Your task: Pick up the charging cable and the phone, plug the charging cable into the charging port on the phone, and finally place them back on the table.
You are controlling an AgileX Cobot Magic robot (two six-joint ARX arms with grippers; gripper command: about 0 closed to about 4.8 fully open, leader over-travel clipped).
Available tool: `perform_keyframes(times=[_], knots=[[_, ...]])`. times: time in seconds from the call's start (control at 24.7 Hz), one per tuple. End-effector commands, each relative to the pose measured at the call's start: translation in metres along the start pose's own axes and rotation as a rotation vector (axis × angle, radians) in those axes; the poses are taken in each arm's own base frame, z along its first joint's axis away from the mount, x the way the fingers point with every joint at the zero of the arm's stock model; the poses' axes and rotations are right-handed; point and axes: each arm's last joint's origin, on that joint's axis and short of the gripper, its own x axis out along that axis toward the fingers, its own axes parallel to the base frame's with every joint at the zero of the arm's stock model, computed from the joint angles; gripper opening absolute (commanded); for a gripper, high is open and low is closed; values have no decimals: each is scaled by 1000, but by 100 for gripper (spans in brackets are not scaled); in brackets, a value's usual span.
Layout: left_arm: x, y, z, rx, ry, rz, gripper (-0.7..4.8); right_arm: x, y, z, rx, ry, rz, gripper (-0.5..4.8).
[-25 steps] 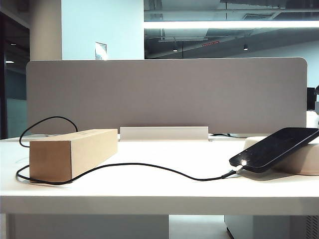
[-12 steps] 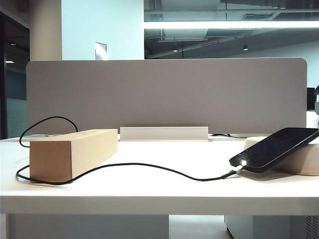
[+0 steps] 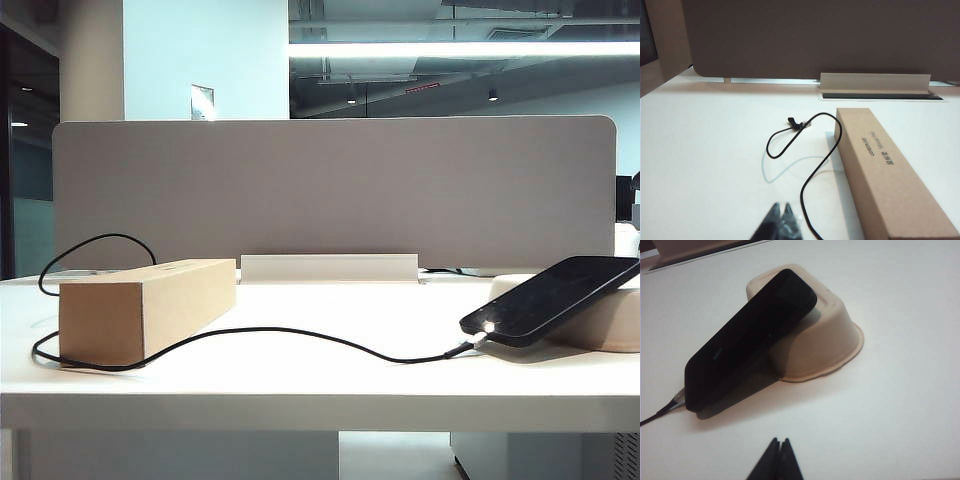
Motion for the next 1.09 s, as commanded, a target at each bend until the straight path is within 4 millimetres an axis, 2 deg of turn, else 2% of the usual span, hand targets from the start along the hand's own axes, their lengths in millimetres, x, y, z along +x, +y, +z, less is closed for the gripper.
perform_keyframes(times=[0.04,0.73,0.85,1.09], knots=[[0,0,1,5,-2,-3,-6,0,0,0,-2,-6,-4,-5],[0,0,1,5,-2,-4,-6,0,0,0,-2,-7,-6,-5],[0,0,1,5,-2,-4,-6,0,-5,1,-8,-24,-49,-5],[0,0,1,5,-2,-4,-6,-7,-12,13,-54,-183,-110,-5]])
